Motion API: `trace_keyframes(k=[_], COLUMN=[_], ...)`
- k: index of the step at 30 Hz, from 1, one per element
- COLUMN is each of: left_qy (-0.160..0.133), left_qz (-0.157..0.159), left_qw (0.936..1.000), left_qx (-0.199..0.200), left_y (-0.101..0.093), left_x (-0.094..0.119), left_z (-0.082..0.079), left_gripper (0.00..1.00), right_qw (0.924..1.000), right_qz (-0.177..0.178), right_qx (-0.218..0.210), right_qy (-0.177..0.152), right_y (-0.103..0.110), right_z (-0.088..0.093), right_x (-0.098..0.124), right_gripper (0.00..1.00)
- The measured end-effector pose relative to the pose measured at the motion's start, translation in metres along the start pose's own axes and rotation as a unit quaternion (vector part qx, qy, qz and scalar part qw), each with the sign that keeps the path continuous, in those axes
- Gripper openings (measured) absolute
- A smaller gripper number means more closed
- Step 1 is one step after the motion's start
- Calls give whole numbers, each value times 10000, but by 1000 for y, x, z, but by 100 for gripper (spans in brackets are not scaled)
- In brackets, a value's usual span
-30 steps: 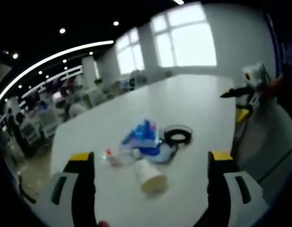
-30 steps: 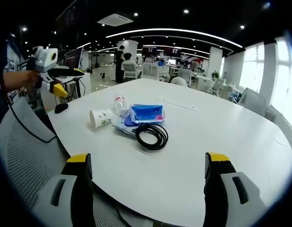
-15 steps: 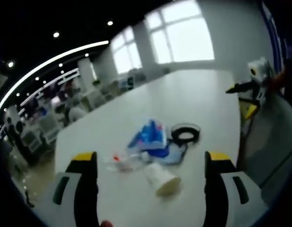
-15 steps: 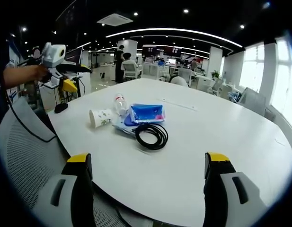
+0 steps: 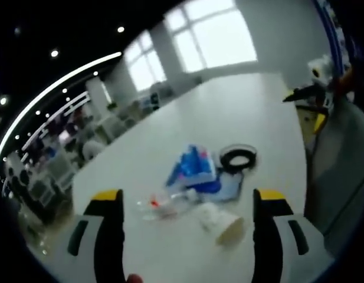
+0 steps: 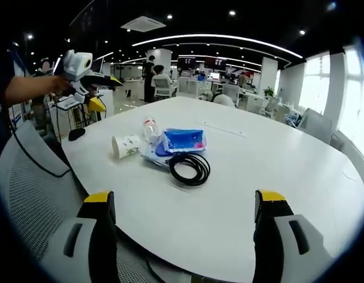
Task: Arrange the tabletop items into an orderly group along one side of the table until the central work area is clear of visible clutter.
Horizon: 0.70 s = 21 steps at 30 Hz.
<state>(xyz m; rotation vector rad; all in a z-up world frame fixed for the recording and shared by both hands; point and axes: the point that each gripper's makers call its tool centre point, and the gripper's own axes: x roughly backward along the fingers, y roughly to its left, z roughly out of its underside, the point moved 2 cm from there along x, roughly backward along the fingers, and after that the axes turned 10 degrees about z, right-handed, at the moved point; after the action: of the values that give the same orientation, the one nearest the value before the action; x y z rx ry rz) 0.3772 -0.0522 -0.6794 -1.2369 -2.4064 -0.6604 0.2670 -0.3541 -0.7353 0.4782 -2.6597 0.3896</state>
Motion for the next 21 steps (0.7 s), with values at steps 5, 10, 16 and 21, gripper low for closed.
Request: trace_keyframes(k=[5, 10, 16, 21], left_qy=[115, 247, 305, 330], left_qz=[118, 244, 331, 423], left_qw=[9997, 9989, 9982, 9971], left_qx=[-160, -327, -405, -537], left_y=[7, 12, 17, 23], left_x=[-7, -14, -22, -29], left_z=[0, 1, 0, -2], left_gripper=[87, 86, 85, 83], right_qw=[10000, 10000, 10000, 10000], right_qz=[-29, -46, -44, -58], right_qx=[6, 0, -15, -10], right_qy=[8, 13, 24, 31], right_y=[1, 1, 1, 1], right_z=[0, 1, 1, 1], right_x=[0, 0, 0, 0], right_gripper=[98, 98, 98, 98])
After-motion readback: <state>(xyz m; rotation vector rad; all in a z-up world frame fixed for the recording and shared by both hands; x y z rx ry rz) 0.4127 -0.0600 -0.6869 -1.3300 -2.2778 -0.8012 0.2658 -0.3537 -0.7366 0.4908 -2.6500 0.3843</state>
